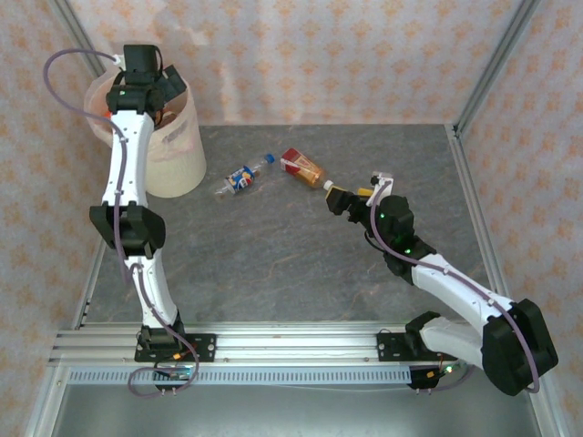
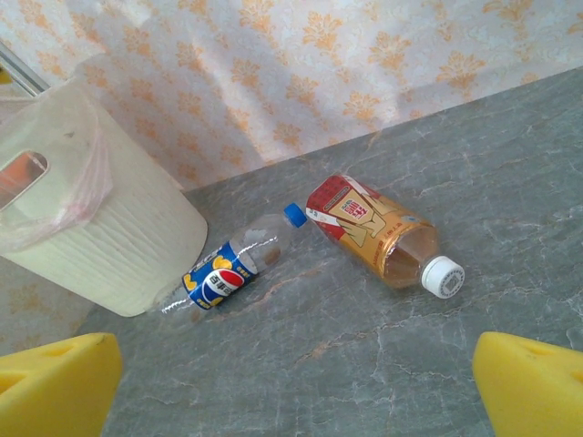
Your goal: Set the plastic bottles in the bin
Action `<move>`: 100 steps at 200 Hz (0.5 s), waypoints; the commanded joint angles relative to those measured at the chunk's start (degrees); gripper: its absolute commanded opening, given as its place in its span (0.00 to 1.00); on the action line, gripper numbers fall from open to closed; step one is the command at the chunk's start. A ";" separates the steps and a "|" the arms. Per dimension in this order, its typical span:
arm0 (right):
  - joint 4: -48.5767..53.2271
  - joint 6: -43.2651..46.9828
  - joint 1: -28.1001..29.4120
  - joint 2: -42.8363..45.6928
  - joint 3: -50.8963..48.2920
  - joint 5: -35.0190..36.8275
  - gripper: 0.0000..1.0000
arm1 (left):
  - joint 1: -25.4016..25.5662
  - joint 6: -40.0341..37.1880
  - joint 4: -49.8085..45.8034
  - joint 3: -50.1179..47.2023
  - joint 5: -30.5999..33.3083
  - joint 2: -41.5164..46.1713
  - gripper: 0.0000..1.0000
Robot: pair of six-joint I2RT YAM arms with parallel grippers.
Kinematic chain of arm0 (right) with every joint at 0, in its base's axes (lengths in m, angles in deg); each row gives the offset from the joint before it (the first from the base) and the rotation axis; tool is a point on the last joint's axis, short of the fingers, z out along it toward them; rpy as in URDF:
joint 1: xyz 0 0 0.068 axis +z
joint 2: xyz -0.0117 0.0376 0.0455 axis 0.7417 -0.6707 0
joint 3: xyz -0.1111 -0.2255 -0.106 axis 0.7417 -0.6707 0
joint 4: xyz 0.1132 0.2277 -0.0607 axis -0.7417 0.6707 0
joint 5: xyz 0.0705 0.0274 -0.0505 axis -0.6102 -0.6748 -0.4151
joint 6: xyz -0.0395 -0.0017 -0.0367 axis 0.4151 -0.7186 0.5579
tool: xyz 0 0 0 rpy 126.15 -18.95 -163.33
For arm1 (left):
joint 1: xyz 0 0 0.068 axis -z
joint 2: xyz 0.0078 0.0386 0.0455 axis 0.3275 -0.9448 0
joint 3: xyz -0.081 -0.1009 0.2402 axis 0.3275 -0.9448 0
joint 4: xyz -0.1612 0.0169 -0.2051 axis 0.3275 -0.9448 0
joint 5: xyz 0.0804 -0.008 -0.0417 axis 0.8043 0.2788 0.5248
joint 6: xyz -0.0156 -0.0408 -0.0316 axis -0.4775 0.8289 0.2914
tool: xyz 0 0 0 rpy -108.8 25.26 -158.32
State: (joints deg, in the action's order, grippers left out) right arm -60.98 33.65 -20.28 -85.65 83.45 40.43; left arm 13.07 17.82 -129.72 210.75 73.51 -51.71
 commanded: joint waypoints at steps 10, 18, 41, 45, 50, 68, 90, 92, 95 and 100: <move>-0.17 0.84 0.25 0.87 0.80 0.89 0.99 | -0.37 -1.15 2.38 -3.12 -2.50 6.15 1.00; -0.18 0.69 0.20 0.89 0.67 1.02 0.99 | -0.37 -1.67 2.48 -3.20 -2.56 6.50 1.00; -0.16 0.68 0.23 1.15 0.38 1.53 0.99 | -0.45 -3.09 2.37 -2.68 -3.32 6.20 1.00; -0.14 0.72 0.18 1.15 0.35 1.67 0.99 | -0.45 -3.50 2.72 -2.59 -4.08 6.12 1.00; -0.17 0.72 0.18 1.16 0.27 1.75 0.99 | -0.46 -4.13 3.31 -2.63 -5.49 5.91 1.00; -0.18 0.70 0.21 1.11 0.27 2.09 0.99 | -0.44 -5.48 5.11 -1.50 -11.41 4.15 1.00; -0.12 0.69 0.26 0.89 0.33 2.19 0.99 | -0.45 -4.51 1.55 5.36 -16.82 -1.37 1.00; -0.10 0.64 0.26 0.89 0.35 2.22 0.99 | -0.46 -4.42 1.34 5.82 -17.38 -1.81 1.00; -0.09 0.63 0.27 0.89 0.36 2.26 0.99 | -0.41 -4.25 1.14 6.40 -18.24 -2.44 1.00; -0.10 0.51 0.27 0.89 0.27 2.47 0.99 | -0.38 -4.02 1.20 6.86 -19.43 -3.17 1.00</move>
State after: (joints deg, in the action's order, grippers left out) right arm -60.98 33.62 -20.28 -85.65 83.45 41.52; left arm 13.05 14.34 -127.05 213.11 62.60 -50.20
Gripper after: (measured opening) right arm 0.992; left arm 0.995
